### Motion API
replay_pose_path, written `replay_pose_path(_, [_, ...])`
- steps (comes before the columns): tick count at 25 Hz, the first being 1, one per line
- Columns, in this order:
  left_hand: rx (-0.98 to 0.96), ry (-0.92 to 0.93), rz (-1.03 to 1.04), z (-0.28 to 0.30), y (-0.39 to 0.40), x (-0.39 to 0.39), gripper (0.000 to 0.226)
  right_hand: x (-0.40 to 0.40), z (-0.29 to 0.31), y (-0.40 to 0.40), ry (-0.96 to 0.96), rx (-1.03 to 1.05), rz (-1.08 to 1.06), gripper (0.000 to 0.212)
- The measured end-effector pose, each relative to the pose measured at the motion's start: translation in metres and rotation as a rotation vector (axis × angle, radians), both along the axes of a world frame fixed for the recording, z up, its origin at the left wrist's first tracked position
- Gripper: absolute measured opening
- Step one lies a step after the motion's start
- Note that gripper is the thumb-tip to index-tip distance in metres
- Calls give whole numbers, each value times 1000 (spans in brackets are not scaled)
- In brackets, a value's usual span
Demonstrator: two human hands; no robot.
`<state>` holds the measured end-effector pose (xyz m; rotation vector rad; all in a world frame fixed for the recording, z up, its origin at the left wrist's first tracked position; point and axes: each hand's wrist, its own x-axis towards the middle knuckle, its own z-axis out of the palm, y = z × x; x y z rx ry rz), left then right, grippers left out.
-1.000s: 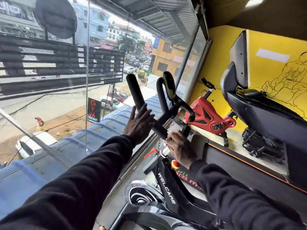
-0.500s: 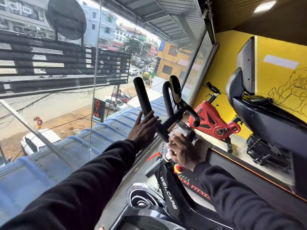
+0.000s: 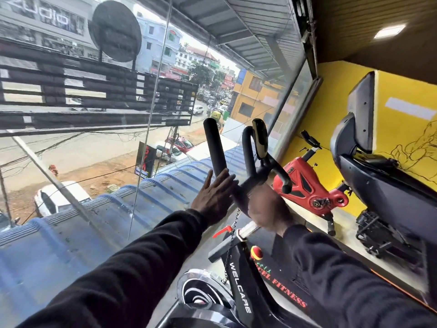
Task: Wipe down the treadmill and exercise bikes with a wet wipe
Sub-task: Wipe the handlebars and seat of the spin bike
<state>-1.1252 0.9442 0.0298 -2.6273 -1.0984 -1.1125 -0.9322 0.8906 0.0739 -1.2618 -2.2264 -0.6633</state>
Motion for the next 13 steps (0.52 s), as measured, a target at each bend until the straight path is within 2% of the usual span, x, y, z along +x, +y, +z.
replay_pose_path(2, [38, 7, -95, 6, -4, 11, 39, -27, 26, 16, 218, 66, -8, 10])
replay_pose_path(3, [59, 46, -139, 9, -8, 17, 33, -43, 37, 26, 232, 95, 39, 8])
replay_pose_path(4, [97, 51, -154, 14, -8, 21, 27, -59, 48, 34, 178, 98, 91, 11])
replay_pose_path(5, [38, 43, -146, 20, -8, 22, 25, -71, 54, 42, 77, 74, 140, 14])
replay_pose_path(8, [-177, 25, -84, 24, 1, 24, 34, -79, 57, 65, -335, -61, 255, 17])
replay_pose_path(10, [-83, 83, -62, 30, -2, 26, 35, -79, 66, 80, -581, -74, 224, 20])
replay_pose_path(11, [-26, 107, -66, 32, -1, 26, 34, -82, 72, 87, -641, -36, 189, 22])
replay_pose_path(13, [50, 180, -73, 36, 5, 27, 36, -89, 84, 98, -624, 52, 127, 27])
